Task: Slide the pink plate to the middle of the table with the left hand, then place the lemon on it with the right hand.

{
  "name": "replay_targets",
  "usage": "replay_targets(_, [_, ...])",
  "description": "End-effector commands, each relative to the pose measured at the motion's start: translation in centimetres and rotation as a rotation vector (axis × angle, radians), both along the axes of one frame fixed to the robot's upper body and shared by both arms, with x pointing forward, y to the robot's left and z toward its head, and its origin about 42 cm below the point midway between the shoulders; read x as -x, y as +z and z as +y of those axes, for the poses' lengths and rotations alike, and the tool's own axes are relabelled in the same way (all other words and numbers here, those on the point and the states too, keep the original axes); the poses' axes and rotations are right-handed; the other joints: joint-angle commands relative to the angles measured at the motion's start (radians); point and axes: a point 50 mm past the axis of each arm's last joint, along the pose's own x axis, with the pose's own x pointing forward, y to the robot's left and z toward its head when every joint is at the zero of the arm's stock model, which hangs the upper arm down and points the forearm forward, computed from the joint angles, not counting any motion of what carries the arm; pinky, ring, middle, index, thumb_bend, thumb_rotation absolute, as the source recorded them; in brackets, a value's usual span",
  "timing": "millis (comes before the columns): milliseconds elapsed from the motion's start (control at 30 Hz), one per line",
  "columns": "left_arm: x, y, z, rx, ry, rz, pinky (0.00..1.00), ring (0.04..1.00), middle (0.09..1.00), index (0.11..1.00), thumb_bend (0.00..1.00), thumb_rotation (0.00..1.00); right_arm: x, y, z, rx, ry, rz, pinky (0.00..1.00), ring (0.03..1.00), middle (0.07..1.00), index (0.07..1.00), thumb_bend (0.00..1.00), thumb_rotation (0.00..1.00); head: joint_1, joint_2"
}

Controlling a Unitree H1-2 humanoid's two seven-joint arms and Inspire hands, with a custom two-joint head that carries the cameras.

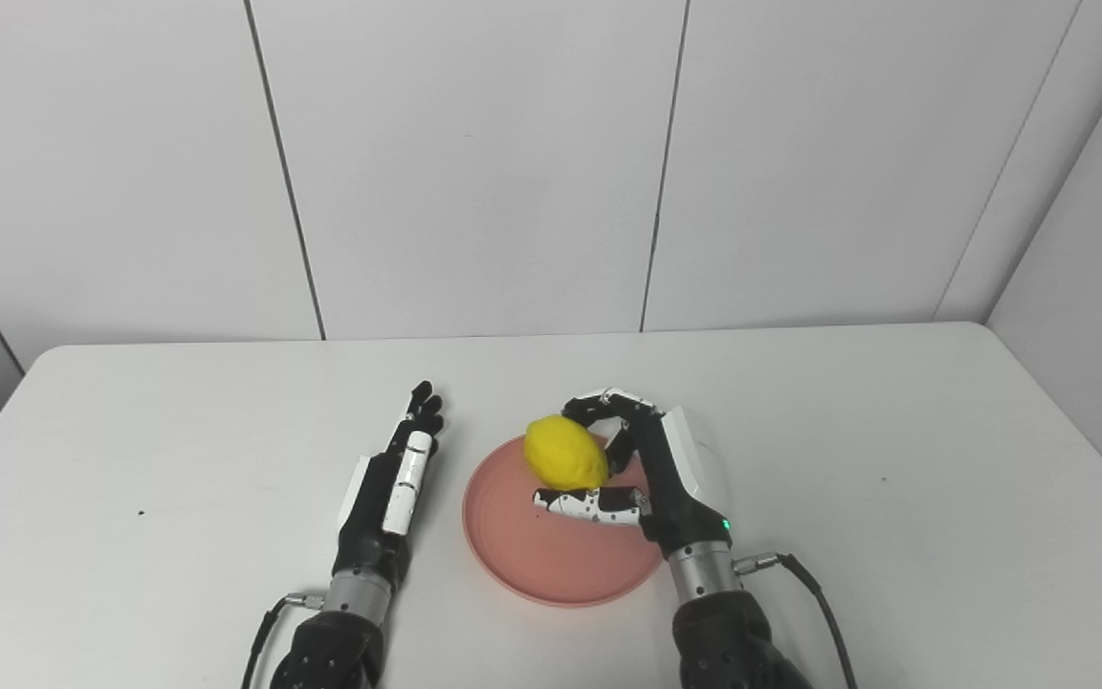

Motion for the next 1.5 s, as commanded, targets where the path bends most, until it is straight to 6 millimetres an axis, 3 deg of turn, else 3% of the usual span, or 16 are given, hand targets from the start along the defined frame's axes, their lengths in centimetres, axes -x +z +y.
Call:
replay_targets(0, [0.2,0.4,-2.0,0.013,-0.033,-0.001,0.99,0.974,0.975,0.979,0.52,1.00,-0.1,1.0,-0.1,0.002,0.043,-0.072,0.29,0.404,0.517,0.497,0.51,0.00,0.020,-0.002])
replay_targets(733, [0.1,0.4,-2.3,0.028,-0.038,0.000,0.98,0.975,0.980,0.982,0.53,1.00,-0.8,-0.5,-1.3,0.160,0.029,-0.057,0.31,0.410,0.530,0.485,0.51,0.00,-0.011,0.002])
replay_targets(967, [0.0,0.4,-2.3,0.030,-0.034,-0.001,0.97,0.968,0.976,0.979,0.53,1.00,-0.9,-0.3,-1.4,0.178,0.050,-0.084,0.37,0.409,0.511,0.524,0.51,0.00,-0.015,0.001])
replay_targets(1100, [0.0,0.4,-2.2,0.029,-0.034,0.000,0.97,0.969,0.976,0.980,0.52,1.00,-0.9,-0.2,-1.4,0.183,0.073,-0.117,0.47,0.446,0.522,0.494,0.51,0.00,-0.017,0.002])
replay_targets(1133, [0.0,0.4,-2.2,0.031,-0.034,0.000,0.97,0.971,0.977,0.980,0.52,1.00,-0.9,-0.2,-1.4,0.182,0.080,-0.119,0.55,0.581,0.621,0.496,0.50,0.09,-0.017,0.002])
replay_targets(1233, [0.0,0.4,-2.2,0.028,-0.033,0.001,0.97,0.970,0.976,0.979,0.52,1.00,-0.7,0.0,-1.4,0.179,0.093,-0.131,0.63,0.690,0.705,0.499,0.50,0.15,-0.019,0.002])
replay_targets(1267, [0.0,0.4,-2.1,0.027,-0.033,0.002,0.97,0.970,0.977,0.980,0.52,1.00,-0.6,0.0,-1.4,0.175,0.096,-0.136,0.66,0.721,0.734,0.634,0.51,0.37,-0.020,0.003])
replay_targets(1300, [0.0,0.5,-2.1,0.027,-0.033,0.003,0.97,0.970,0.978,0.980,0.52,1.00,-0.5,0.1,-1.4,0.169,0.099,-0.139,0.68,0.744,0.756,0.691,0.53,0.50,-0.021,0.003])
replay_targets(1367, [0.0,0.5,-2.1,0.029,-0.034,0.001,0.97,0.970,0.979,0.982,0.52,1.00,-0.3,0.1,-1.4,0.160,0.101,-0.146,0.74,0.792,0.801,0.765,0.56,0.68,-0.022,0.004])
replay_targets(1433, [0.0,0.5,-2.0,0.035,-0.036,0.000,0.97,0.973,0.981,0.984,0.51,1.00,-0.2,0.2,-1.4,0.152,0.103,-0.171,0.77,0.823,0.829,0.795,0.59,0.81,-0.023,0.001])
replay_targets(1467, [0.0,0.4,-2.0,0.037,-0.037,0.000,0.97,0.974,0.982,0.984,0.51,1.00,-0.2,0.2,-1.4,0.149,0.104,-0.180,0.77,0.825,0.830,0.797,0.59,0.82,-0.023,0.001])
